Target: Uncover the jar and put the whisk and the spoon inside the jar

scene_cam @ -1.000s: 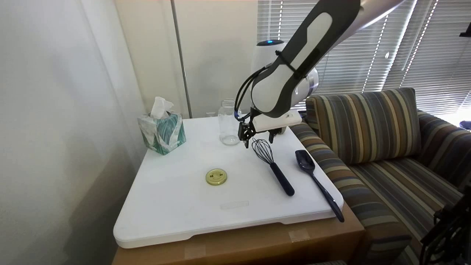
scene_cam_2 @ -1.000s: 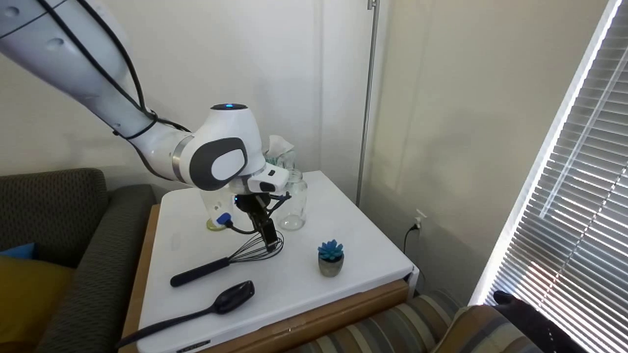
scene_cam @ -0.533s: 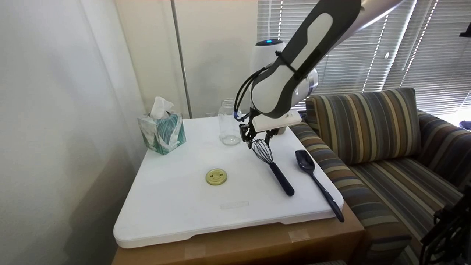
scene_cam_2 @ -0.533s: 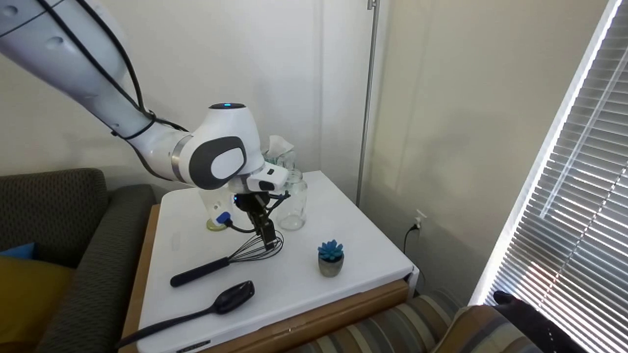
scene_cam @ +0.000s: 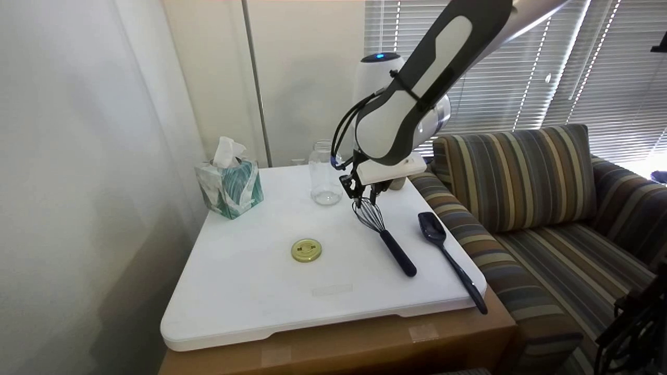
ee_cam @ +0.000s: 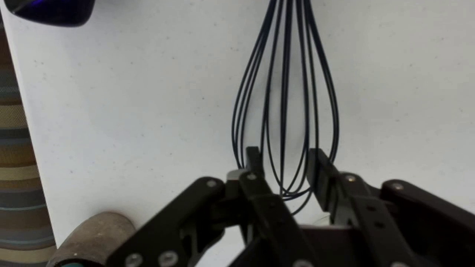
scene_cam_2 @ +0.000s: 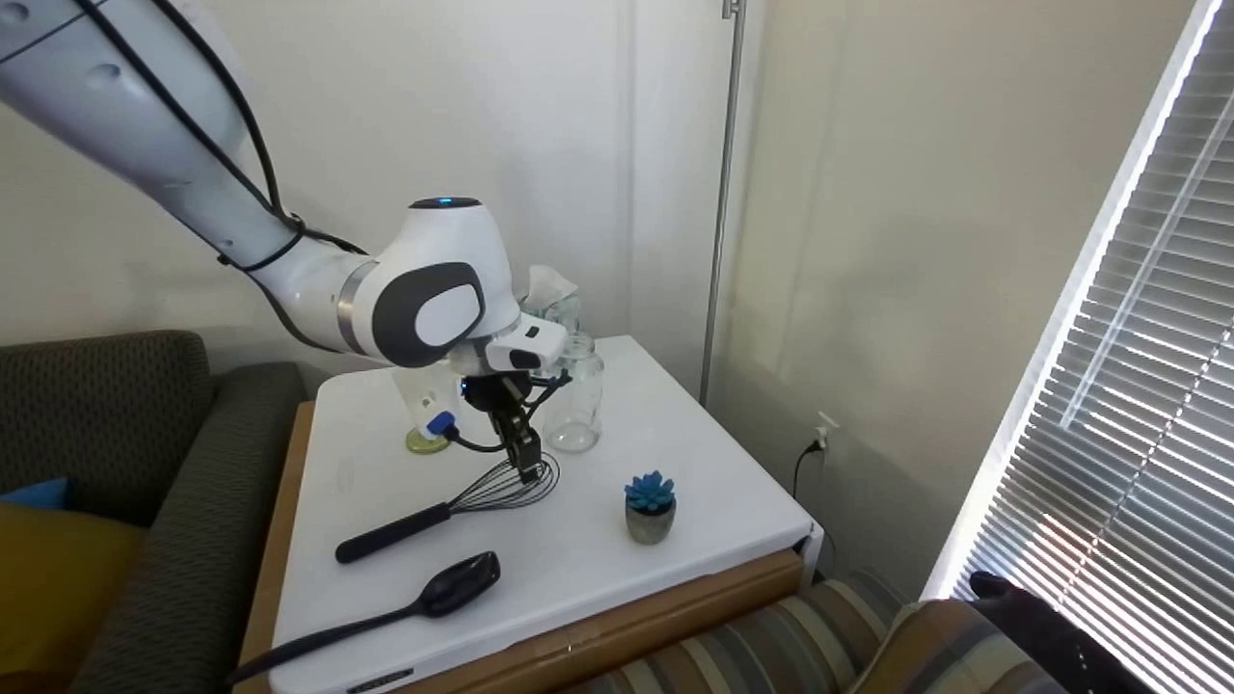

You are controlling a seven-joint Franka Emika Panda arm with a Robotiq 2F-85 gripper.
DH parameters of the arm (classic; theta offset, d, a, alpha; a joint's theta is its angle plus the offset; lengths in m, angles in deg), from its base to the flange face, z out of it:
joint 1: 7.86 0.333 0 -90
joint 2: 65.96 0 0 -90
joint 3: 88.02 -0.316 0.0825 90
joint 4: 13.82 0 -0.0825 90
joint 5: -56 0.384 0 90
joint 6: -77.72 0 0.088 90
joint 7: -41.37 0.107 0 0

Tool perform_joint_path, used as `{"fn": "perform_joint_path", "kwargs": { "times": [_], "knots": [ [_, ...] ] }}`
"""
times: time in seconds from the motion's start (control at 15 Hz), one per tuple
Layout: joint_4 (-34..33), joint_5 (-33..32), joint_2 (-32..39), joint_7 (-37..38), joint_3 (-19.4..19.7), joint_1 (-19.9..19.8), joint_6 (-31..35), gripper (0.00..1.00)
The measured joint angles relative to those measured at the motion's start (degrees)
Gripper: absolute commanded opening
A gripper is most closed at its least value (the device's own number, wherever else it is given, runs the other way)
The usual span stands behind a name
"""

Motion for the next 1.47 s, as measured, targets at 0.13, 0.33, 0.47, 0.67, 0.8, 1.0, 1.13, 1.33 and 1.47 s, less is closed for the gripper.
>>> {"fn": "perform_joint_path", "kwargs": {
  "times": [0.13, 0.33, 0.47, 0.67, 0.8, 1.0, 1.13, 1.33, 1.47],
  "knots": [
    [0.00, -0.11, -0.32, 0.03, 0.13, 0.17, 0.00, 0.00],
    [0.03, -0.63, -0.85, 0.10, 0.27, 0.39, 0.00, 0.01],
    [0.06, -1.06, -1.14, 0.19, 0.32, 0.47, 0.00, 0.01],
    [0.07, -1.64, -1.23, 0.73, 0.44, 0.73, 0.01, 0.01],
    [0.17, -2.41, -1.38, 2.04, 1.18, 1.56, 0.04, 0.01],
    [1.72, -5.19, -2.95, 6.40, 4.60, 5.29, 0.04, 0.01],
    [3.71, -7.90, -4.92, 10.41, 7.60, 8.78, 0.00, 0.01],
    [6.78, -12.58, -7.99, 16.84, 11.62, 13.56, -1.13, 0.01],
    [8.52, -16.04, -9.87, 21.07, 13.48, 15.77, -2.65, 0.01]
  ]
}}
